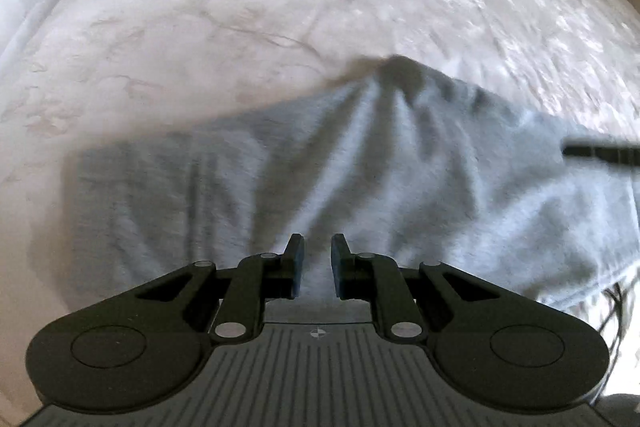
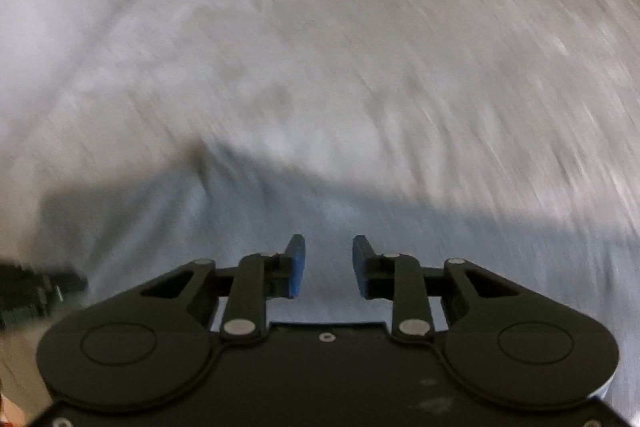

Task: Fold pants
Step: 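Open both grippers and lift them off the folded pants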

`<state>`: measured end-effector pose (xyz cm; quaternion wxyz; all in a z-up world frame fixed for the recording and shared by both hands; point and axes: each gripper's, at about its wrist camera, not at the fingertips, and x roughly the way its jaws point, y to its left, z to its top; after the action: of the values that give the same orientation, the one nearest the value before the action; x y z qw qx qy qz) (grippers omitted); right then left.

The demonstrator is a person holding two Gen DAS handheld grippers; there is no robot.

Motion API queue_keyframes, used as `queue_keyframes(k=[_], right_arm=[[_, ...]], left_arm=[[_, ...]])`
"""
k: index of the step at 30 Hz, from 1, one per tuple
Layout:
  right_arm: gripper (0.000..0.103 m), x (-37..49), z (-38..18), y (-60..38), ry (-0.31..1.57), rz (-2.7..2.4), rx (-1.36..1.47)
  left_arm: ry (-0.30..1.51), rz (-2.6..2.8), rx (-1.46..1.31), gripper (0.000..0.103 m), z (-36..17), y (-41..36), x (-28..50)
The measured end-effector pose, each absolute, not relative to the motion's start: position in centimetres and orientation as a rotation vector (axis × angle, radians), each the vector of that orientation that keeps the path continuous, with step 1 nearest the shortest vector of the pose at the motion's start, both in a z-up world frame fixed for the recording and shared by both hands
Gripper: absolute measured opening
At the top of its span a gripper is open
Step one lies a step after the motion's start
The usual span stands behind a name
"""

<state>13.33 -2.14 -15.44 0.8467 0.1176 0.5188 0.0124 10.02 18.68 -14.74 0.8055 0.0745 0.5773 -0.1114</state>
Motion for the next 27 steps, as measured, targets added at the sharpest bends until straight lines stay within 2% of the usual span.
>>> queue_keyframes(k=[7,12,18,23,27], right_arm=[[0.023,4.3,-20.4,-5.1,1.271,-0.177,0.278],[0.023,2.0,-18.2,-6.7,1.186,-0.174,0.297],[0.024,0.4,-15.6,-12.2,1.061,-0.269,0.353],[0.025,-1.8,-15.0,-18.1,1.048,-0.339,0.386],[0.031,-3.8,-14.7,-22.1,1.039,-0.380,0.411]], left_arm=[[1.377,-0.179,0.280,0.016,-19.8,17.9,8.5],[1.305,-0.207,0.265,0.016,-16.9,15.7,9.4],[1.213,-0.260,0.240,0.016,-15.4,9.5,13.1],[1.224,-0.264,0.262,0.016,-18.6,3.7,17.6],[1.267,-0.166,0.269,0.016,-21.9,2.1,20.5]])
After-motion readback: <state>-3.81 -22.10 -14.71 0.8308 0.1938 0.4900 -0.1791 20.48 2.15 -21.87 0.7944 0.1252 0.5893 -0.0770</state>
